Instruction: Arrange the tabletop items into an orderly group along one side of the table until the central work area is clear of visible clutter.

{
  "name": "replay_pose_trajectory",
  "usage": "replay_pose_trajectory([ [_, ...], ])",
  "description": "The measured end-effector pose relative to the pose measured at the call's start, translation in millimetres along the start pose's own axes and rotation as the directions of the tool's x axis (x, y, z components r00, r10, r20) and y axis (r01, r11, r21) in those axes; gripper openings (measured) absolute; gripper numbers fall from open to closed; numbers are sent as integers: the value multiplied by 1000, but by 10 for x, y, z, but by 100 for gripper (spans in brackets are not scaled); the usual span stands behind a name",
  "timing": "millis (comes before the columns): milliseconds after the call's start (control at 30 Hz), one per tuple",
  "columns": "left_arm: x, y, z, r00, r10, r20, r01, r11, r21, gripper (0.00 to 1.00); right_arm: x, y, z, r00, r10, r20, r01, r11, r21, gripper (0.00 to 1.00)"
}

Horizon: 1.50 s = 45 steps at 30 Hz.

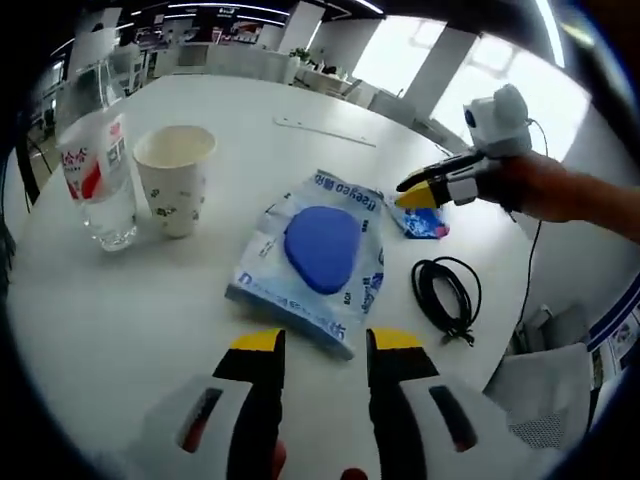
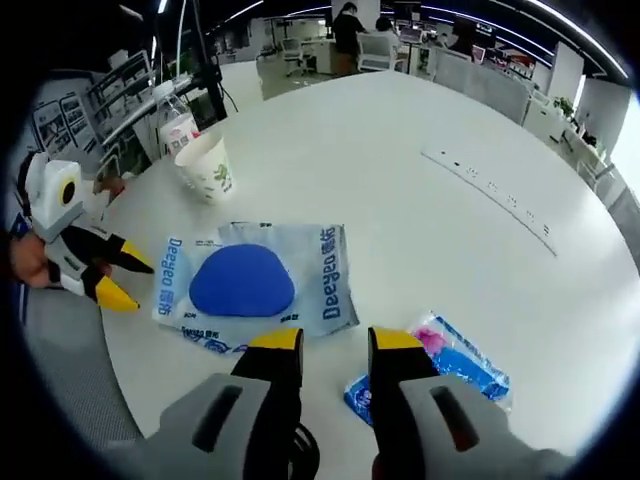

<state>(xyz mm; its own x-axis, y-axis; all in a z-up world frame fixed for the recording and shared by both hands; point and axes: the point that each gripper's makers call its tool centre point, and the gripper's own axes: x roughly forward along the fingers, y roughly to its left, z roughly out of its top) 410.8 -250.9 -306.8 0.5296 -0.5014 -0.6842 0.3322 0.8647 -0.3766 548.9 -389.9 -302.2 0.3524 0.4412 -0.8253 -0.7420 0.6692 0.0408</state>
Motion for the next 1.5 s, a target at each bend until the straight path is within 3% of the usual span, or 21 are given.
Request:
replay_pose_trajectory([
  [233, 100, 32, -29, 999, 30, -45, -30, 1000, -8, 29, 250, -61, -33, 998, 34, -48, -33, 999, 13, 24],
  [400, 197, 55, -66, 996, 44, -79, -45, 999, -14, 24, 338, -55, -80, 998, 43, -56, -43, 999, 4, 19],
  [533, 276, 17, -85, 996, 36, -86, -38, 999, -28, 20, 331, 49, -50, 996, 84, -23, -84, 996, 18, 11],
  [633, 302, 13, -130, 993, 46, -110, -47, 999, -6, 13, 328, 92, -65, 996, 93, -13, -93, 996, -3, 3],
  [767, 308, 31, -110, 991, 51, -126, -52, 999, 1, 11, 285, 131, -55, 996, 88, 5, -88, 996, 21, 0],
  [900, 299, 77, -29, 991, 69, -113, -66, 998, 22, 4, 194, 128, -90, 998, 58, 5, -58, 998, 1, 0],
  [1133, 289, 229, 192, 993, 90, -76, -88, 996, 20, 1, -38, 101, -63, 997, 38, 73, -41, 998, 44, 0],
  [1500, 320, 331, 433, 994, 102, -44, -101, 994, 34, 0, -93, 124, -218, 997, 21, 71, -27, 995, 92, 0],
])
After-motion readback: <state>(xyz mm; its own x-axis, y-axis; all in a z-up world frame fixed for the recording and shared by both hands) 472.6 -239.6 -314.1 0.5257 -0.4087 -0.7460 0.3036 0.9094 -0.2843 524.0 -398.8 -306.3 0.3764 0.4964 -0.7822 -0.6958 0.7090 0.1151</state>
